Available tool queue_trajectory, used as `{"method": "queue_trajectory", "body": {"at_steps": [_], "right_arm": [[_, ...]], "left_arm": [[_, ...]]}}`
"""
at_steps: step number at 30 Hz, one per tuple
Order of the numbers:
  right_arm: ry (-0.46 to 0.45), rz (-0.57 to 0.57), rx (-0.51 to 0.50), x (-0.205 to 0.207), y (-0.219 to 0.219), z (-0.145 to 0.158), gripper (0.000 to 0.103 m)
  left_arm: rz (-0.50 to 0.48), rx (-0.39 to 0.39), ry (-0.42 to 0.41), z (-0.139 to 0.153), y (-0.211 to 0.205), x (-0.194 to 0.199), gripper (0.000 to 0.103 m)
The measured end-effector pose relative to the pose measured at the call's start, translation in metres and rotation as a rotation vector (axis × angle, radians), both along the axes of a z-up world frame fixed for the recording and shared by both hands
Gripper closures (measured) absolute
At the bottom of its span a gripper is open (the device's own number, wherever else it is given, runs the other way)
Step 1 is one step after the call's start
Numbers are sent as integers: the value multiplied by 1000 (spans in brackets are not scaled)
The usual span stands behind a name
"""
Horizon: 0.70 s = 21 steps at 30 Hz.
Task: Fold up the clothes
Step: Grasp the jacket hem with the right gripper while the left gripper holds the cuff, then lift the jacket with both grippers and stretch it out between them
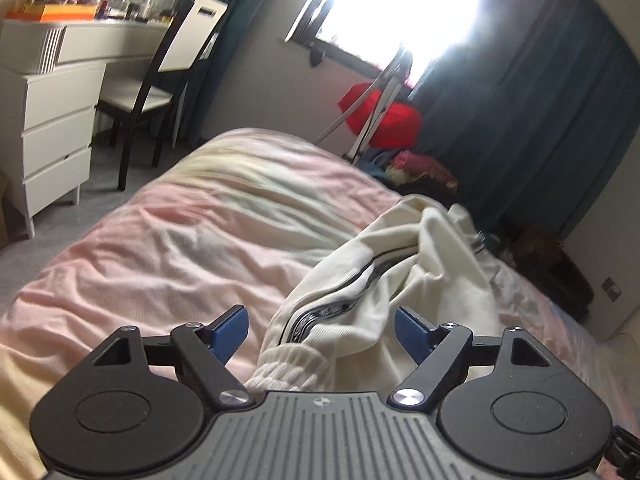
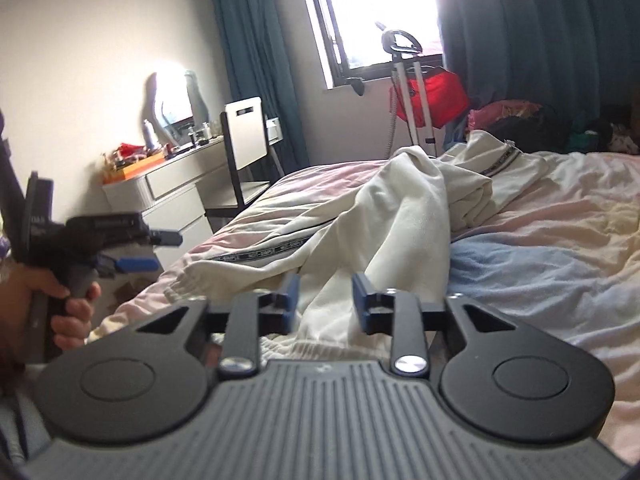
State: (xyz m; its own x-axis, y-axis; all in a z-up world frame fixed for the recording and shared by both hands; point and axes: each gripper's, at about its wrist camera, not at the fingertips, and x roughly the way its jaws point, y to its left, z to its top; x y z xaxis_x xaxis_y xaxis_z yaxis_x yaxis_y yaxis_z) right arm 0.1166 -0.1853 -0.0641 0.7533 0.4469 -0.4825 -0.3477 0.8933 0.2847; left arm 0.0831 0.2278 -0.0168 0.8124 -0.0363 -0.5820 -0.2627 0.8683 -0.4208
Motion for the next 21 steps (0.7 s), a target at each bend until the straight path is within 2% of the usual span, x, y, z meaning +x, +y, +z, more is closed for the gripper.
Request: {"method": "queue_trajectory", "body": {"at_steps": [1,2,5,8,9,11,12,14,15,16,17,18,19,20,21], "right_arm": [[19,-7,33,3,-5,0,36],[38,-14,67,6,-10,0,27],[100,-36,169,16,-24,-2,27],[237,-81,300,39,-35,-34,27],[272,-82,330,46,-34,-43,27],[313,-68,324,56,-27,-57,28],[324,-57,311,60,-22,-63,28],[312,-4,303,62,-8,-70,36],[312,20,310,61,-3,-73,36],[310,30,315,60,2,-74,42],[314,30,342,58,12,-72,52],[318,31,369,57,21,-70,57],[322,32,396,55,30,-67,67],[325,32,423,53,40,-65,72],[329,33,450,52,49,-63,73]], "left_arm": [[4,-13,35,-8,2,8,21],[3,-26,61,-14,2,15,21],[-3,-64,129,-32,2,36,22],[-3,-71,181,-47,-1,47,26],[3,-77,207,-53,-2,49,32],[36,-65,228,-58,-6,52,36],[51,-53,221,-58,-7,52,41],[97,-60,178,-52,-6,48,57],[109,-75,149,-49,-4,47,59],[117,-93,118,-45,-1,46,67],[115,-96,97,-40,0,47,76],[107,-86,81,-35,1,50,80],[100,-77,61,-29,3,54,83],[98,-77,37,-23,7,58,85],[107,-92,11,-15,12,63,86]]}}
